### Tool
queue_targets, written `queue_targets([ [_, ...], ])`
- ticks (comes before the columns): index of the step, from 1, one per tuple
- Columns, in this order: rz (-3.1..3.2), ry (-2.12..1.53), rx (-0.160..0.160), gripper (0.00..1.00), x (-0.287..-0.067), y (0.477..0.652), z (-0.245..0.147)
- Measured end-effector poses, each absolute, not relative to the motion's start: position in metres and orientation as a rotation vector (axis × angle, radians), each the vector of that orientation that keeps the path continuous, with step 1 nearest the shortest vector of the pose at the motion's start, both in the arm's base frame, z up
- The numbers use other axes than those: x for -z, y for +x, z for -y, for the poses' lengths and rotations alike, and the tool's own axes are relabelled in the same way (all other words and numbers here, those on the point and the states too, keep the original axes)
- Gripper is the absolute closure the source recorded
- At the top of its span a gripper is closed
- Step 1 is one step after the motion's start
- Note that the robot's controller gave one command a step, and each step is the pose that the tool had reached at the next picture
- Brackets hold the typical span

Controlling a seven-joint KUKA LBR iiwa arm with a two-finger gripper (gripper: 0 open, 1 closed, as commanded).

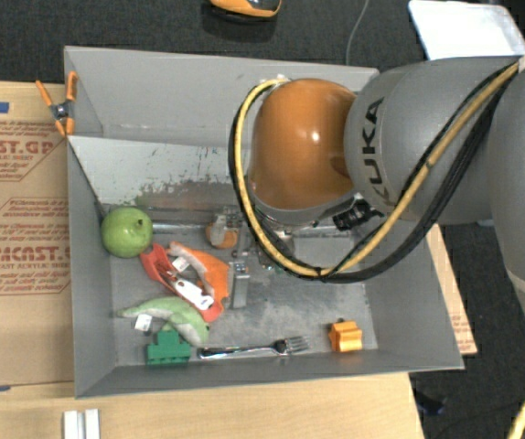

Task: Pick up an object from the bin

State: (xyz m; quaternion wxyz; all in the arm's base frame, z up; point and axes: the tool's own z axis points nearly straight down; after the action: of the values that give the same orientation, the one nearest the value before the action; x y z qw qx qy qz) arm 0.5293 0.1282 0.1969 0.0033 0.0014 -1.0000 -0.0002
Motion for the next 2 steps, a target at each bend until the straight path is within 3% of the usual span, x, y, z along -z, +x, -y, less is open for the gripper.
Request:
queue_targets([
  [1, 3.143, 0.001, 0.002, 0.0, -0.201, 0.531, -0.128],
  [2, 3.143, 0.055, 0.001, 0.0, -0.187, 0.519, -0.164],
])
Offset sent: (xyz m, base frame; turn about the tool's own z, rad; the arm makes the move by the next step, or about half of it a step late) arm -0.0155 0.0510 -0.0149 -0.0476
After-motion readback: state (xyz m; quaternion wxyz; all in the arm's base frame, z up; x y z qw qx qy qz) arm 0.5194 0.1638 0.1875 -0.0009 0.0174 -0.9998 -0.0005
